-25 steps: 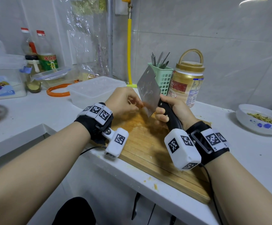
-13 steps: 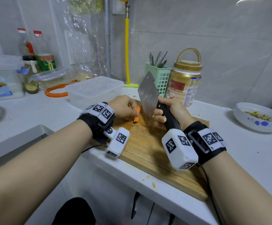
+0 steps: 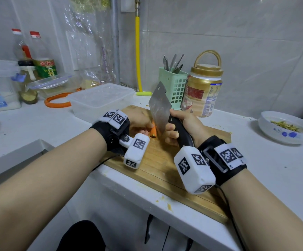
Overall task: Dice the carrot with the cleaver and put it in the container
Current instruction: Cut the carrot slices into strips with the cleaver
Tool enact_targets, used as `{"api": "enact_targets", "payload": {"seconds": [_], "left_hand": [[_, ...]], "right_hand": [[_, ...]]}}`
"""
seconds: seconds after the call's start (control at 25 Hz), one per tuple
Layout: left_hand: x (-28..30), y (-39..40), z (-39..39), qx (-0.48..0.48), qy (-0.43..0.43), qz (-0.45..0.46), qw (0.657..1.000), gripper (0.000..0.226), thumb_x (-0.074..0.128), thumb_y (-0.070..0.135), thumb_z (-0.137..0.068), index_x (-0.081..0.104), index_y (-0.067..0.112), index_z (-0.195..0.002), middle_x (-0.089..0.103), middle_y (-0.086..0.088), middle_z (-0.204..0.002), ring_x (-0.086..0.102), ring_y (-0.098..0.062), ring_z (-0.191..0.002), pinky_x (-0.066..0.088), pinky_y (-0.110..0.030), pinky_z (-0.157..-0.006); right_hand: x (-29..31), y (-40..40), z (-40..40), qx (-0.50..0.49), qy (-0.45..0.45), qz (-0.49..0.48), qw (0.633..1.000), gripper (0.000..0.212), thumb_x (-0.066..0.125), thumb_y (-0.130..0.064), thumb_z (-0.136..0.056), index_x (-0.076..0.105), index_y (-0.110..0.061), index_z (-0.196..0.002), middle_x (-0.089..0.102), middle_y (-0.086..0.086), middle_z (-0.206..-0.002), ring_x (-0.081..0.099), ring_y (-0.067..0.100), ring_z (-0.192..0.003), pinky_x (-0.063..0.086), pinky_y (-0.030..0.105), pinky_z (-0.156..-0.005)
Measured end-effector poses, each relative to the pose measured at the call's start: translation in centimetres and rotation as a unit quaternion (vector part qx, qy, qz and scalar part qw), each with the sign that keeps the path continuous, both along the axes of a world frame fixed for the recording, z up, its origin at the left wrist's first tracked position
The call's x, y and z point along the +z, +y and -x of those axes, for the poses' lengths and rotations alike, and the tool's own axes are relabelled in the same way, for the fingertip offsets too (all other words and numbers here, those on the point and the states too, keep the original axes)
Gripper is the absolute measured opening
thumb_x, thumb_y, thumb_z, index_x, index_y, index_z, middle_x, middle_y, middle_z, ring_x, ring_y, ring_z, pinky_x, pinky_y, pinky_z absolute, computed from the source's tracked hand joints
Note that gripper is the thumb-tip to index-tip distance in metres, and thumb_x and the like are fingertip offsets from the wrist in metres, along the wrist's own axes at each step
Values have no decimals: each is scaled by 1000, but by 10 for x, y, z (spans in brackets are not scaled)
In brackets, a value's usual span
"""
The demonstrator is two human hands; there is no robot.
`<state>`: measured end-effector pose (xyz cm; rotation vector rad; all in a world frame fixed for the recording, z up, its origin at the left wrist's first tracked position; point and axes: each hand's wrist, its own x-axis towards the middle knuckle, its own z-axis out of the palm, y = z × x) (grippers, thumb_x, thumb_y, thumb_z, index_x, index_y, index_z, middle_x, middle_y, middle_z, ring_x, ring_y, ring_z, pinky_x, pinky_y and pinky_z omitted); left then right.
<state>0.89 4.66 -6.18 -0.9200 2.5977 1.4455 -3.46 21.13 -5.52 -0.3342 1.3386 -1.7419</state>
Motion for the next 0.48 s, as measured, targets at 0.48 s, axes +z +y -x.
{"api": "enact_targets", "payload": {"seconds": [0.48], "left_hand": [[-5, -10, 4, 26, 57, -58, 996, 25, 68, 1, -84, 74, 1, -59, 73, -15, -69, 73, -26, -82, 57, -32, -86]], "right_hand": [[1, -8, -12, -37, -51, 37, 997, 32, 38, -33, -101, 40, -12, -76, 39, -2, -48, 35, 11, -33, 32, 24, -51]]}}
